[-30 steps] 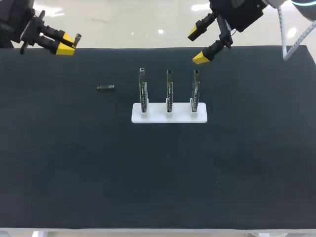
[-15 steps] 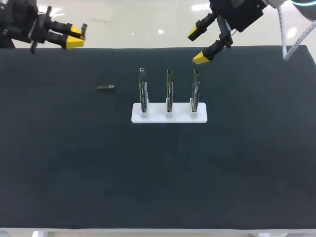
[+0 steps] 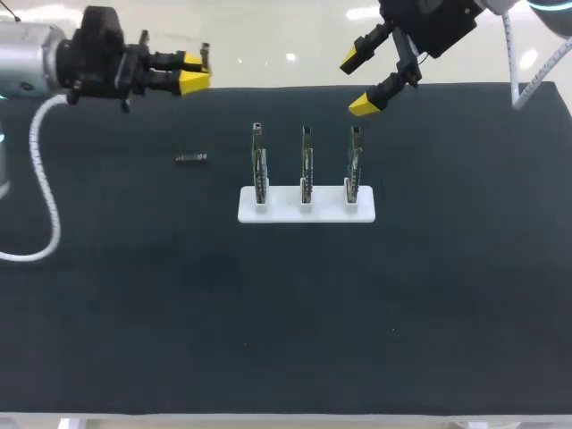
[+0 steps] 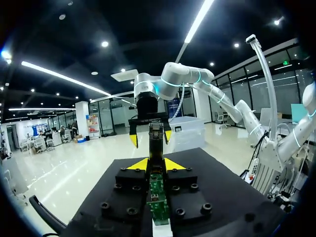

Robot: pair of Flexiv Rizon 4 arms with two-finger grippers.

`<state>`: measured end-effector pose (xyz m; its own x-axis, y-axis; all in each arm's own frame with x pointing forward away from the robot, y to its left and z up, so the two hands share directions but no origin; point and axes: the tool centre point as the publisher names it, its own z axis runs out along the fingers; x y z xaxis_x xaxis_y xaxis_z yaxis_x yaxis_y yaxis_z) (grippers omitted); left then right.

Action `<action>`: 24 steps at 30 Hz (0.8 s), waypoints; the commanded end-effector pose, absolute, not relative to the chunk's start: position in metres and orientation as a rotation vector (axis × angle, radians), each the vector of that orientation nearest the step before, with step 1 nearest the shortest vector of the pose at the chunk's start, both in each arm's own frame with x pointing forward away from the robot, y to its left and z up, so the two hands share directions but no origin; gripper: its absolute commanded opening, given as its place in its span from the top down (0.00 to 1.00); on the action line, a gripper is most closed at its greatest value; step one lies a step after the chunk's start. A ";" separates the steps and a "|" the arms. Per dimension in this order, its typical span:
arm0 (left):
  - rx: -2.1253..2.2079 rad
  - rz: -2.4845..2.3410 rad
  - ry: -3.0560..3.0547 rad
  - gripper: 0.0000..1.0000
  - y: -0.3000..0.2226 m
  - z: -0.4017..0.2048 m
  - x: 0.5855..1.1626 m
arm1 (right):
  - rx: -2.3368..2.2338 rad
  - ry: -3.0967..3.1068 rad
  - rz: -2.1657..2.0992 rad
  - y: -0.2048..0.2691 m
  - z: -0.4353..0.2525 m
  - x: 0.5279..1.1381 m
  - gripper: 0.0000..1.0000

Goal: Pick up the optical module with the left hand, and insert it into the network port with the right hand.

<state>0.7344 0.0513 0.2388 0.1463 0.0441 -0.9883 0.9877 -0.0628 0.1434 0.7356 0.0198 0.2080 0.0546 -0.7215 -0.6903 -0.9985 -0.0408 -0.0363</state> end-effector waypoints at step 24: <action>1.341 -1.155 1.111 1.00 -0.043 0.205 0.735 | -1.816 1.717 0.691 0.020 0.208 0.735 0.00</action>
<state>0.7303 -0.0374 0.2075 0.1168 0.0347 -0.9925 0.9909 -0.0713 0.1142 0.7356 0.0198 0.2080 0.0546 -0.7215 -0.6903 -0.9985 -0.0408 -0.0364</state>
